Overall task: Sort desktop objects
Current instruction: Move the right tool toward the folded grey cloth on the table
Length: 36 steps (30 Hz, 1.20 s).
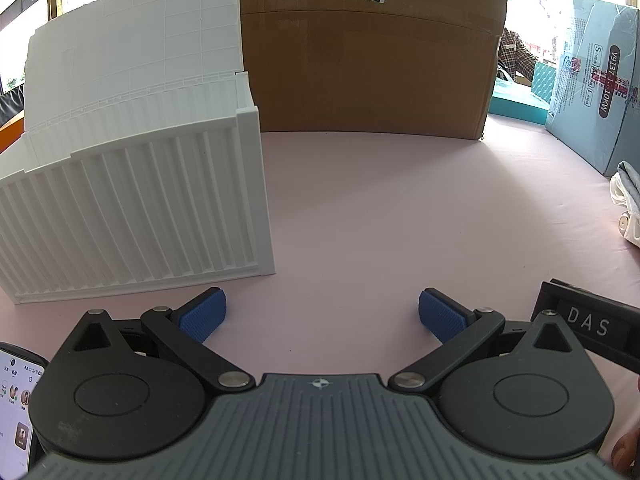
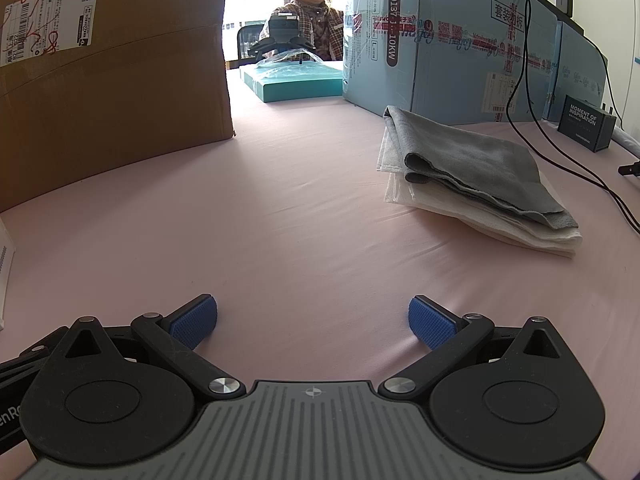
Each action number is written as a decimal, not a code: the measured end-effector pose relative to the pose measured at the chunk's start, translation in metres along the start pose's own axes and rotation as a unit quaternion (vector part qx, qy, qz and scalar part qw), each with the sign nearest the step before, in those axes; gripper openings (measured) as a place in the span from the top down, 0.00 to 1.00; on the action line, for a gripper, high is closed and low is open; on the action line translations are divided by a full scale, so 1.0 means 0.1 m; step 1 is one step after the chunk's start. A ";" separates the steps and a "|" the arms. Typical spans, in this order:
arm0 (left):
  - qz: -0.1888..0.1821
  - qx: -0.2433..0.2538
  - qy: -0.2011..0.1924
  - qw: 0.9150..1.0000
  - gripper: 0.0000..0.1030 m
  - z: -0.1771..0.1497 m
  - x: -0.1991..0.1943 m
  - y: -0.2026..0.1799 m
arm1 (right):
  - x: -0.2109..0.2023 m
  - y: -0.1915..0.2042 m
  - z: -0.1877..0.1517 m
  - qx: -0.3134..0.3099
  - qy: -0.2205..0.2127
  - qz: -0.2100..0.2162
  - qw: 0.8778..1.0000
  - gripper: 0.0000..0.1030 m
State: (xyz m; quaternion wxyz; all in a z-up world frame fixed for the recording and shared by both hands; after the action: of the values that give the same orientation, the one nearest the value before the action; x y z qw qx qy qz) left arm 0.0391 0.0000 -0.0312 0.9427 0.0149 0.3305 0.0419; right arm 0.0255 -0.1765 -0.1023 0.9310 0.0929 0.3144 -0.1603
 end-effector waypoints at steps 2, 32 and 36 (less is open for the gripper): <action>0.000 0.000 0.000 1.000 0.00 0.00 0.00 0.00 | 0.00 0.00 0.00 0.000 0.000 0.000 1.000 0.00; 0.010 0.001 0.000 1.000 0.00 0.01 -0.02 -0.04 | -0.03 0.00 0.03 -0.002 -0.004 0.000 1.000 0.00; -0.005 -0.009 0.006 1.000 0.00 0.04 -0.10 -0.06 | -0.17 -0.03 0.15 -0.024 -0.051 0.015 0.998 0.00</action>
State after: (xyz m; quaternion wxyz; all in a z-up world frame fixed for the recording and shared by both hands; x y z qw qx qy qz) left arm 0.0341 -0.0068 -0.0222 0.9409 0.0048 0.3362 0.0407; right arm 0.0202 -0.1791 -0.0802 0.9501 0.0673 0.2687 -0.1433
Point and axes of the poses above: each gripper's, at about its wrist camera, not at the fingertips, and x roughly the way its jaws point, y to its left, z to its top, the point moved 5 cm from there along x, roughly the way its jaws point, and after that the axes turned 5 degrees about z, right-handed, at the moved point
